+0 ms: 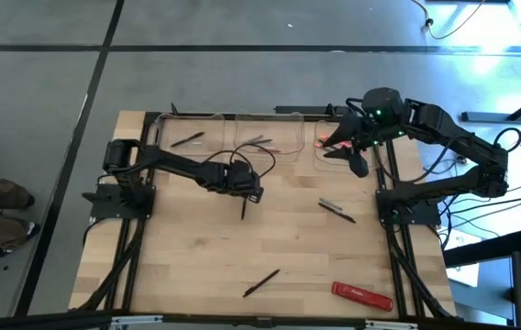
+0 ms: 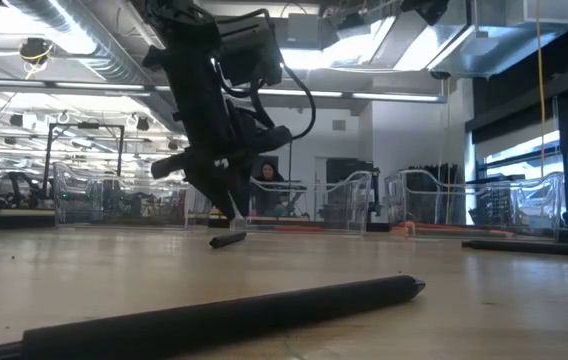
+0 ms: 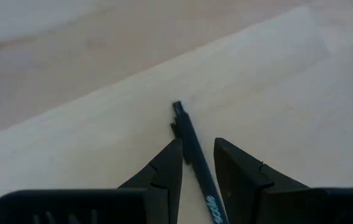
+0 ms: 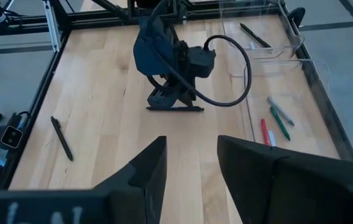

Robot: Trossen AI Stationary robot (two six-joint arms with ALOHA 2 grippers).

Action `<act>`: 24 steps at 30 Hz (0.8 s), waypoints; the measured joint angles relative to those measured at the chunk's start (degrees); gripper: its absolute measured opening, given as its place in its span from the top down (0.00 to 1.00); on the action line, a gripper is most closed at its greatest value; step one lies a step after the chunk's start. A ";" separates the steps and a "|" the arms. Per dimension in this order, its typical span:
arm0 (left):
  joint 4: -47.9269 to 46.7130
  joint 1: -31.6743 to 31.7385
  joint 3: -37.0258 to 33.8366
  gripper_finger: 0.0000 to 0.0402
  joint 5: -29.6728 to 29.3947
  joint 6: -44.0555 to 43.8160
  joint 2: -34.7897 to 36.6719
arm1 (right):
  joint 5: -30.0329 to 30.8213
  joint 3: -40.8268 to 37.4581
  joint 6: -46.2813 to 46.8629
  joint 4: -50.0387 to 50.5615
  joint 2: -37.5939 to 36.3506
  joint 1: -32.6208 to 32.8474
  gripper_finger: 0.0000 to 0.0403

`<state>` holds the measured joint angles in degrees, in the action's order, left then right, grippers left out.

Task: Sort crayons/erasers/pens/pencils in bins
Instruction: Put the black pen into the left transparent bin

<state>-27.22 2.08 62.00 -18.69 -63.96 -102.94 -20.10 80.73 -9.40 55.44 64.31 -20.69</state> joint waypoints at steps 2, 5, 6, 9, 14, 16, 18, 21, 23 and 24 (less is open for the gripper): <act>-0.14 -0.01 0.00 0.79 -1.46 0.02 0.00 | 0.00 0.00 -0.07 -0.02 0.00 0.00 0.64; -0.20 0.26 0.00 0.79 -1.45 0.02 0.00 | -0.02 0.00 -0.09 -0.04 0.00 0.00 0.64; -0.11 0.27 0.00 0.79 -1.45 -0.02 -0.16 | -0.02 0.00 -0.09 -0.04 0.00 0.00 0.64; -0.34 0.27 0.00 0.79 -1.12 -0.06 -0.75 | -0.02 0.00 -0.09 -0.11 0.00 0.00 0.64; 0.54 0.09 0.00 0.79 -0.31 -1.50 -2.84 | -0.04 0.00 -0.14 -0.44 0.00 0.00 0.64; 0.85 0.06 0.00 0.79 -0.27 -1.53 -2.95 | -0.08 0.00 -0.28 -0.44 0.00 0.00 0.64; 0.98 0.06 0.00 0.79 -0.34 -1.53 -2.89 | -0.11 0.00 -0.31 -0.44 0.00 0.00 0.64; 0.98 0.06 0.00 0.79 -1.57 -1.55 -2.89 | -0.11 0.00 -1.27 -0.42 0.00 0.00 0.64; 0.94 0.06 0.00 0.79 -1.60 -1.54 -2.89 | -0.13 0.00 -1.83 -0.42 0.00 0.00 0.64; 0.96 0.06 0.00 0.79 -1.62 -1.53 -2.89 | -0.11 0.00 -1.90 -0.42 0.00 0.00 0.64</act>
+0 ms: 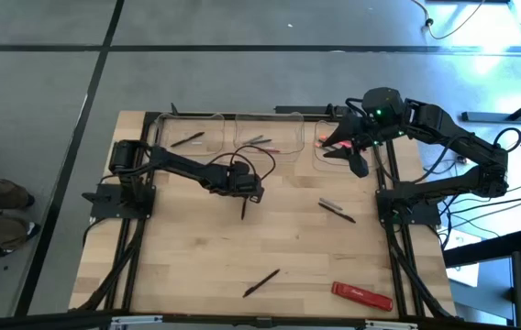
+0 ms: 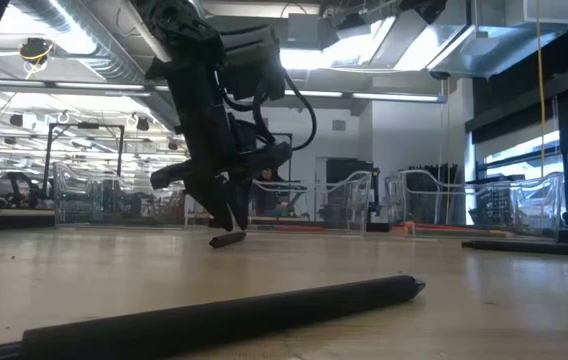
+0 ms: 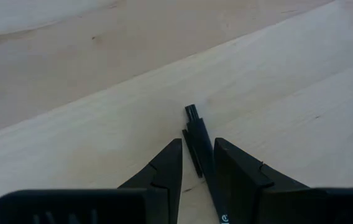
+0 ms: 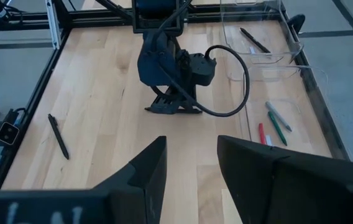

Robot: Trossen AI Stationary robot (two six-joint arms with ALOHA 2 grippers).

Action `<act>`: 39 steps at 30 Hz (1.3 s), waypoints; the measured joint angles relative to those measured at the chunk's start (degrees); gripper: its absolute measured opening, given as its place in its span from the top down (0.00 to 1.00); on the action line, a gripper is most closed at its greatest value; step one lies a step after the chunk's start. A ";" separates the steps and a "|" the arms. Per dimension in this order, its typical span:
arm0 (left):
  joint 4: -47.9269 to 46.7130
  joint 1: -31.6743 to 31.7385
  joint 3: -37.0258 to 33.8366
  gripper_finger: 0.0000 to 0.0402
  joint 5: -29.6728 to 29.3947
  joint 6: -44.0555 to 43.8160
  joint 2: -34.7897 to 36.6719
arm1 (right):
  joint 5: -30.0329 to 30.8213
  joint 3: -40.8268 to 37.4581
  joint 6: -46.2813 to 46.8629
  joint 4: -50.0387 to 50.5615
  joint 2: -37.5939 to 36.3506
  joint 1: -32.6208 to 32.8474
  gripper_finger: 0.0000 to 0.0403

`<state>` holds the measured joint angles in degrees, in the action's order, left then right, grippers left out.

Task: Sort crayons/erasers/pens/pencils in bins
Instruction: Put the black pen into the left transparent bin

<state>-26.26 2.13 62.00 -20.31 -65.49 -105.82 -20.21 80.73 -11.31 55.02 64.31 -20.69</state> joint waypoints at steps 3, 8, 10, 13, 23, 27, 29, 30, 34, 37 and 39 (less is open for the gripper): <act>0.03 0.00 0.00 0.79 -0.01 -0.02 0.00 | 0.00 0.00 -0.22 0.00 0.00 0.00 0.64; 0.66 0.00 0.03 0.79 -0.08 0.00 -1.26 | 0.00 0.00 -1.00 0.00 0.00 0.00 0.64; 1.54 -0.02 0.10 0.79 0.05 0.05 -2.15 | 0.02 0.00 -1.00 -0.04 0.00 0.00 0.64; 1.56 -0.07 0.22 0.79 0.10 0.04 -2.87 | 0.00 0.00 -0.98 -0.36 0.02 0.00 0.64; 1.47 -0.46 0.20 0.79 0.11 2.89 -3.10 | 0.02 -0.02 -0.98 -0.37 0.02 0.00 0.64; 1.29 -0.37 0.16 0.83 0.41 2.97 -3.15 | 0.02 0.00 -0.98 -0.37 0.02 0.00 0.64; 1.32 -0.38 0.15 0.88 0.49 3.08 -3.15 | 0.02 0.00 -0.98 -0.37 0.02 0.00 0.64; 1.34 -0.39 0.15 0.90 0.51 3.19 -3.15 | 0.02 -0.02 -0.98 -0.37 0.02 0.00 0.64; 1.60 -0.42 0.15 0.97 0.67 4.48 -3.17 | 0.02 -0.02 -0.98 -0.37 0.02 0.00 0.64; 1.79 -0.36 0.14 0.98 1.38 4.63 -2.93 | 0.02 -0.02 -0.98 -0.37 0.02 0.00 0.64; 1.72 -0.31 0.10 0.97 2.14 4.65 -2.14 | 0.02 -0.02 -0.98 -0.37 0.02 0.00 0.64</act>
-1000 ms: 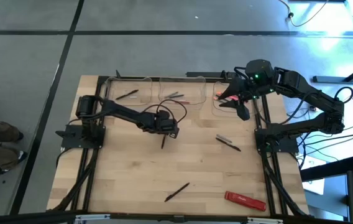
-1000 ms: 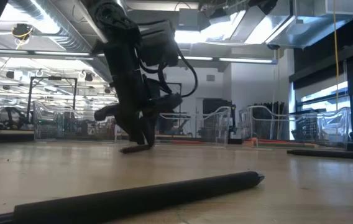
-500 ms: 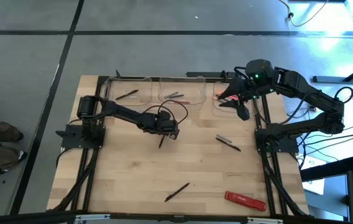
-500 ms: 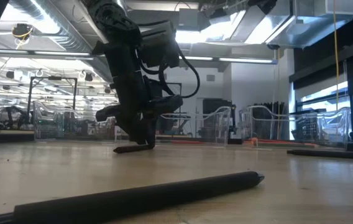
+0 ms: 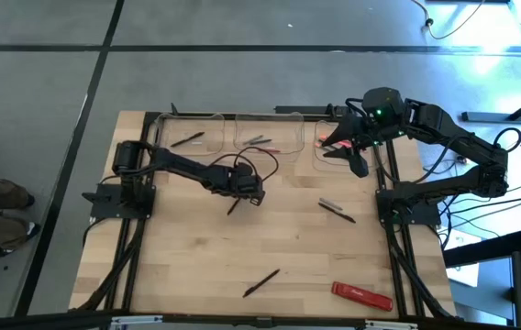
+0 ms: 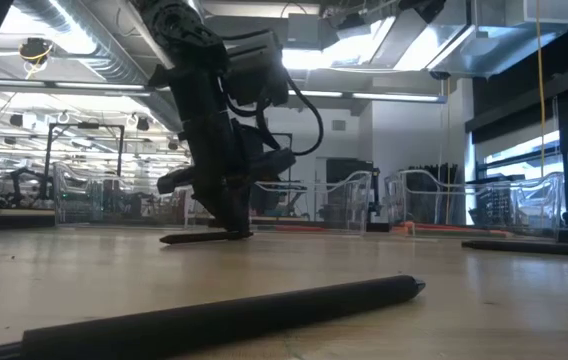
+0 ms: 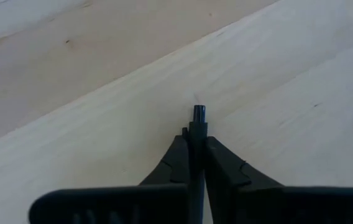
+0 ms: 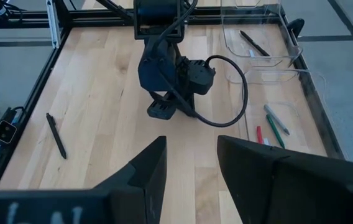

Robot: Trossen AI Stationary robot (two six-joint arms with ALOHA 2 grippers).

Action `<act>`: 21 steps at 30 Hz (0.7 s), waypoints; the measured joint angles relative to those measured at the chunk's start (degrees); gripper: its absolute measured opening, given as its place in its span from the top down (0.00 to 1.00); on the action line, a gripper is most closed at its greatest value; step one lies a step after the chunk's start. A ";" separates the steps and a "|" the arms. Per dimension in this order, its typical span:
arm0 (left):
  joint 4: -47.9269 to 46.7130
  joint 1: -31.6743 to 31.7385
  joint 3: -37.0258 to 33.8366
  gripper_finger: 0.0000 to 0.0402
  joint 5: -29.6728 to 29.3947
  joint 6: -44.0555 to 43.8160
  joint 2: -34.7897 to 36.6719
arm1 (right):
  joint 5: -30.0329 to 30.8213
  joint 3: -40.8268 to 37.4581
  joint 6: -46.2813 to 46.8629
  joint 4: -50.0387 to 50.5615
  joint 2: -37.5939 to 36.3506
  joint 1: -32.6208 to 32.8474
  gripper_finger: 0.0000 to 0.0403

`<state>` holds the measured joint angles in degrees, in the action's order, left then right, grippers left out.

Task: Sort crayons/erasers/pens/pencils in bins
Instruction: Put the black pen into the left transparent bin

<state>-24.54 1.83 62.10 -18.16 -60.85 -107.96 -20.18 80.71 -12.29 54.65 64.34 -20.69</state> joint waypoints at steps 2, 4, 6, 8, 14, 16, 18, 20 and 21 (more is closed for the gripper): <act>-0.34 0.00 -0.15 0.97 1.01 0.01 0.97 | 0.00 0.00 0.00 0.00 0.00 -0.01 0.64; -1.10 -0.07 -0.32 0.97 2.40 0.67 2.96 | 0.00 0.01 0.00 0.00 0.00 0.00 0.64; -1.11 -0.11 -0.32 0.97 2.86 1.40 5.12 | 0.00 0.00 0.00 0.00 0.00 0.00 0.64; -2.12 0.07 -0.32 0.97 2.40 1.48 8.16 | 0.02 0.00 0.00 0.00 0.00 0.00 0.64; -6.20 1.59 -0.22 0.99 -0.41 5.01 19.83 | 0.02 0.00 0.00 0.02 0.00 0.00 0.64; -8.31 3.02 -0.21 0.99 -2.55 6.94 24.00 | 0.04 0.00 -0.04 0.00 0.00 -0.02 0.64; -10.95 4.80 -0.21 0.99 -4.31 9.38 27.93 | 0.04 0.00 -0.07 -0.01 0.00 0.00 0.64; -13.47 6.91 -0.17 0.99 -5.82 12.15 31.23 | 0.04 0.00 -0.12 -0.02 0.00 -0.02 0.64; -15.09 8.11 -0.17 0.99 -6.50 13.50 32.75 | 0.04 0.00 -0.17 -0.02 0.00 0.00 0.64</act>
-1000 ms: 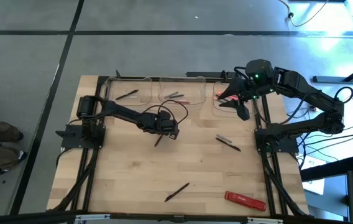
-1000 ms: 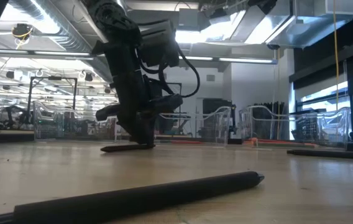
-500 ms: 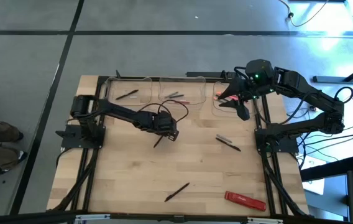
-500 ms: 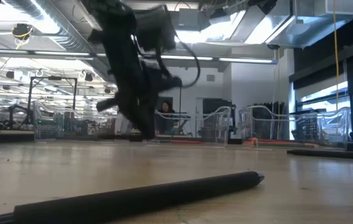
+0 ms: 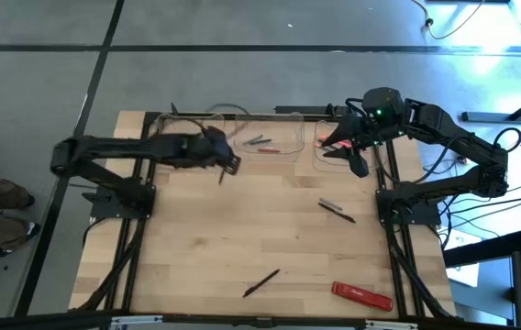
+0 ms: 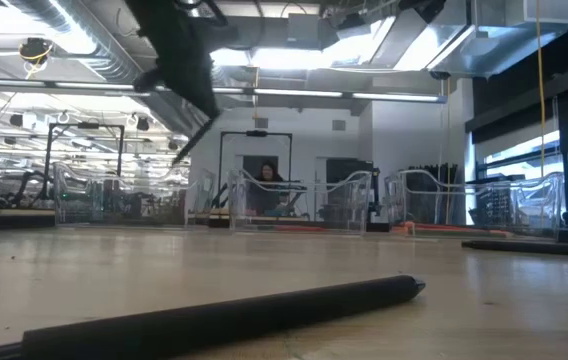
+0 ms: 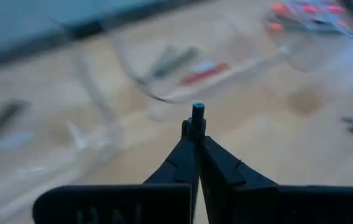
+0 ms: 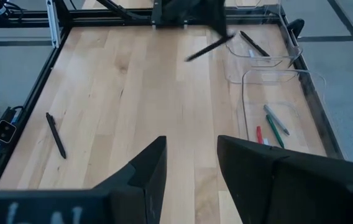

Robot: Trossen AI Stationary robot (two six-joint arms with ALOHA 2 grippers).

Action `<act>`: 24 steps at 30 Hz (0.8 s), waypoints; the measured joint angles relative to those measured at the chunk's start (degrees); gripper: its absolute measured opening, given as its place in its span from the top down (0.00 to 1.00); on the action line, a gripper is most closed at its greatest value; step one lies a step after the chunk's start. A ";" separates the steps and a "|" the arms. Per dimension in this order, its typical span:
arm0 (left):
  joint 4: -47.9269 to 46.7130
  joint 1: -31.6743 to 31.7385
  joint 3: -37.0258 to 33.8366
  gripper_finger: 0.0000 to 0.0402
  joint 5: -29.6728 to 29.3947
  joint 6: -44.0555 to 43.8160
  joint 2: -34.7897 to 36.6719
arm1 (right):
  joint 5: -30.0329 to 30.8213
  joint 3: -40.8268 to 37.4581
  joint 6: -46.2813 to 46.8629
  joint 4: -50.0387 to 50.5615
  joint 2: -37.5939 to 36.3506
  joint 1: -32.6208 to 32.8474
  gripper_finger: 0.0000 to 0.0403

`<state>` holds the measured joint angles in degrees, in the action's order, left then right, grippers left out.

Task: Sort crayons/erasers/pens/pencils in bins
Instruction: Put the black pen into the left transparent bin

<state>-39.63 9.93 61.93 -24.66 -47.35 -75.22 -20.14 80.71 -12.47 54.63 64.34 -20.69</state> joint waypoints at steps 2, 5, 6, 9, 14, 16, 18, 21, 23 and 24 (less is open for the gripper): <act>-2.40 2.57 0.02 1.00 -2.01 3.08 2.24 | 0.00 0.00 -0.02 -0.04 0.00 -0.02 0.64; -5.23 6.83 0.02 1.00 -3.13 6.85 4.48 | 0.02 0.00 -0.04 -0.17 0.00 -0.02 0.64; -5.29 8.07 0.04 1.00 -3.10 7.98 4.89 | 0.02 0.00 -0.04 -0.27 0.00 -0.02 0.64; -5.18 11.13 0.07 1.00 -1.45 10.33 5.20 | 0.00 0.00 -0.04 -0.56 0.00 -0.02 0.64; -4.97 12.61 0.07 1.00 0.37 12.03 5.33 | 0.02 0.00 -0.04 -0.59 0.00 -0.02 0.64; -4.95 12.29 0.07 1.00 2.08 12.94 5.35 | 0.02 0.00 -0.02 -0.59 0.00 -0.02 0.64; -4.97 11.25 0.07 1.00 4.78 13.61 5.35 | 0.01 0.00 -0.02 -0.59 0.00 -0.02 0.64; -5.16 8.15 0.12 1.00 8.11 15.13 3.90 | 0.02 0.00 -0.02 -0.59 0.00 -0.01 0.64; -6.63 5.98 0.11 1.00 8.45 14.29 2.07 | 0.02 0.00 -0.02 -0.64 0.00 -0.02 0.64; -6.92 5.05 0.11 1.00 8.63 13.39 1.09 | 0.02 0.00 -0.02 -0.71 0.00 -0.02 0.64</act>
<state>-46.55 14.98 62.04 -16.03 -33.96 -74.13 -20.12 80.71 -12.49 53.92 64.34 -20.71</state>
